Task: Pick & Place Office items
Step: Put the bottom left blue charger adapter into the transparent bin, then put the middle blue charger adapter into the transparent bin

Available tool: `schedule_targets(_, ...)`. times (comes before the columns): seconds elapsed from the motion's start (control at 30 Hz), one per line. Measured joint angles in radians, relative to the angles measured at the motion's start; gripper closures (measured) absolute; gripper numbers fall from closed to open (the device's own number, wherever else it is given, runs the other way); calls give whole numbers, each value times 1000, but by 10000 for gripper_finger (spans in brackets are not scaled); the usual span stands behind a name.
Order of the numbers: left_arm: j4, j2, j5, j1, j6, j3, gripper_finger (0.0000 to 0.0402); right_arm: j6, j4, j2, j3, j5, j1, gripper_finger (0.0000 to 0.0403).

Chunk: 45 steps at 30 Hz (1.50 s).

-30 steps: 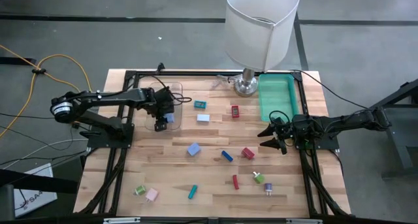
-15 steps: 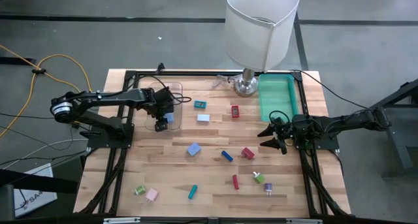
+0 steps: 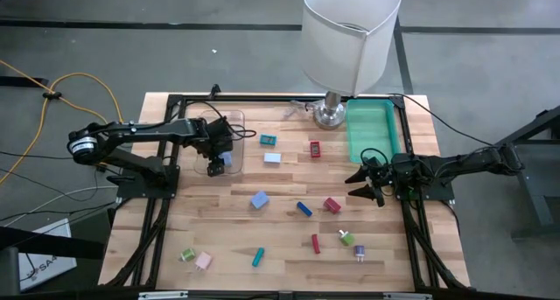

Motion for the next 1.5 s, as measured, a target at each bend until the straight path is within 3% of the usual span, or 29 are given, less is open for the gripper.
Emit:
schedule_targets(0.37, 7, -9, 0, 0, 15, 7, 164, 0, 0, 0, 0, 0, 0, 167)
schedule_targets(0.93, 4, -188, -68, -14, 37, 84, 164, 0, 0, 0, 0, 0, 0, 167)
schedule_targets(1.1, 3, -242, -75, -58, 57, 125, 164, 0, 0, 0, 0, 0, 0, 167)
schedule_targets(1.23, 5, -250, -142, -112, 34, 185, 164, 0, 0, 0, 0, 0, 0, 167)
schedule_targets(1.5, -14, -115, -253, -279, -164, 317, 164, 0, 0, 0, 0, 0, 0, 167)
